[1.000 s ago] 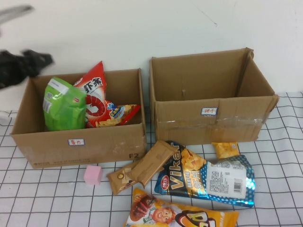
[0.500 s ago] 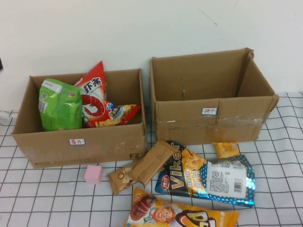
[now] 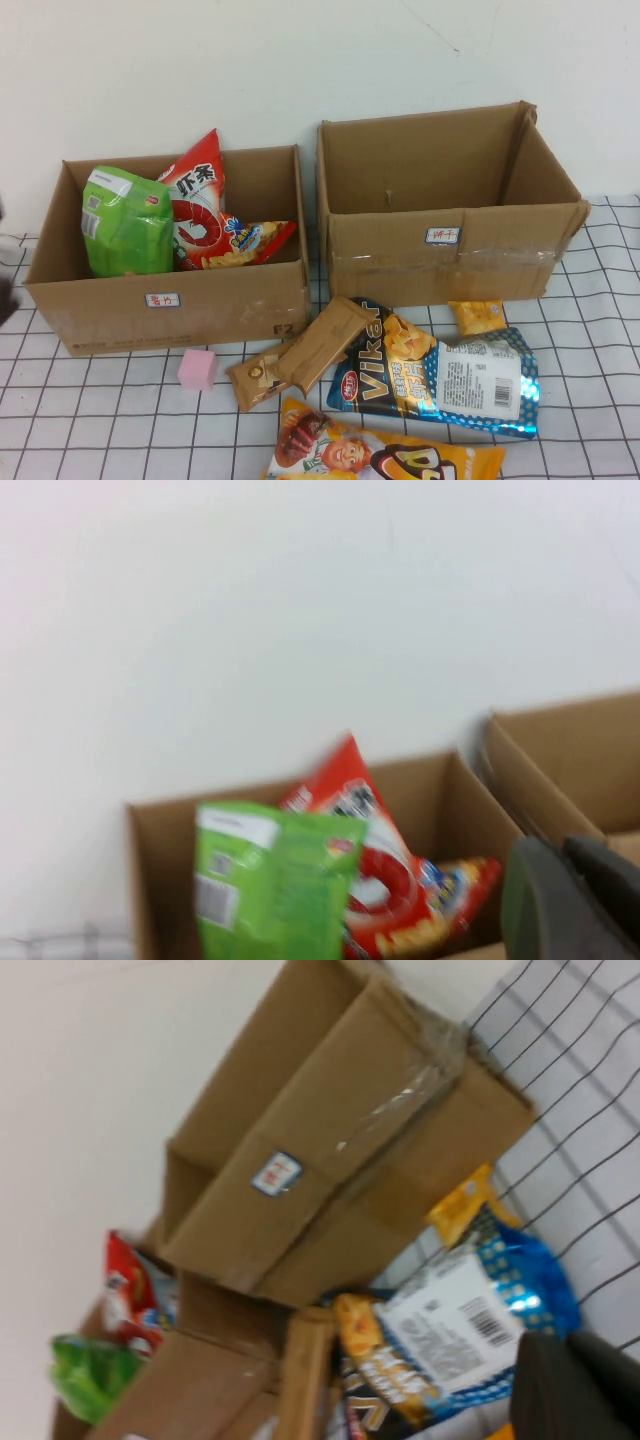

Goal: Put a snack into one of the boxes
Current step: Pick up the biscuit

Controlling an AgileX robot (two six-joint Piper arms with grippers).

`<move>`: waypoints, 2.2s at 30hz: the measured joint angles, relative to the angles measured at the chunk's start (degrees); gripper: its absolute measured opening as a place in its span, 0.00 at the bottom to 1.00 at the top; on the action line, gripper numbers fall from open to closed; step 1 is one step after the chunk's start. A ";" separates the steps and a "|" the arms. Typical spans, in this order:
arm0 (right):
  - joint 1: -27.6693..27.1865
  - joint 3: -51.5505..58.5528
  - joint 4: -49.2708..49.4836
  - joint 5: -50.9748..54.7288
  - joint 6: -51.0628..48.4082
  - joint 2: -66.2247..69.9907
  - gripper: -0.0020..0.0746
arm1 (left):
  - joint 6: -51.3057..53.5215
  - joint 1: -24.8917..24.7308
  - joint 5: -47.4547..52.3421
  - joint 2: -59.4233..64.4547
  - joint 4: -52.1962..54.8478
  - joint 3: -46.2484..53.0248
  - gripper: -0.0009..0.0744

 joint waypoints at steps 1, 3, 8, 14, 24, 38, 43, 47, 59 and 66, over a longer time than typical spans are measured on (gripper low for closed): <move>0.00 0.00 1.61 -0.04 0.47 0.00 0.03 | 0.10 -0.05 -1.15 -3.04 0.00 1.53 0.01; 0.00 0.00 2.93 -0.29 0.69 0.00 0.02 | 0.10 -0.05 -3.14 -8.62 0.00 4.34 0.01; 0.00 0.00 3.10 -1.10 -2.89 0.00 0.02 | -0.68 -0.05 -5.60 -21.97 0.00 12.40 0.01; 0.00 0.00 3.10 0.30 -6.66 0.00 0.03 | -10.61 -0.05 -0.50 -27.55 2.41 18.79 0.01; 0.00 0.00 3.10 3.22 -9.24 0.00 0.02 | -19.26 -0.14 24.96 -16.14 27.78 17.06 0.01; 0.00 0.00 3.10 3.33 -11.88 0.00 0.02 | -15.73 -9.26 28.97 8.18 35.49 8.45 0.23; 0.00 0.00 3.10 3.33 -12.16 0.00 0.02 | -15.51 -16.56 23.24 18.93 40.35 6.97 0.65; 0.00 0.00 3.10 3.33 -12.20 0.00 0.02 | -15.51 -21.12 16.72 27.03 43.00 5.00 0.81; 0.00 0.00 3.10 3.33 -13.26 0.00 0.02 | -14.03 -22.38 10.30 53.19 44.01 -4.88 0.85; 0.00 0.00 3.10 3.33 -13.49 0.00 0.02 | -12.73 -22.38 12.60 62.84 44.01 -8.05 0.85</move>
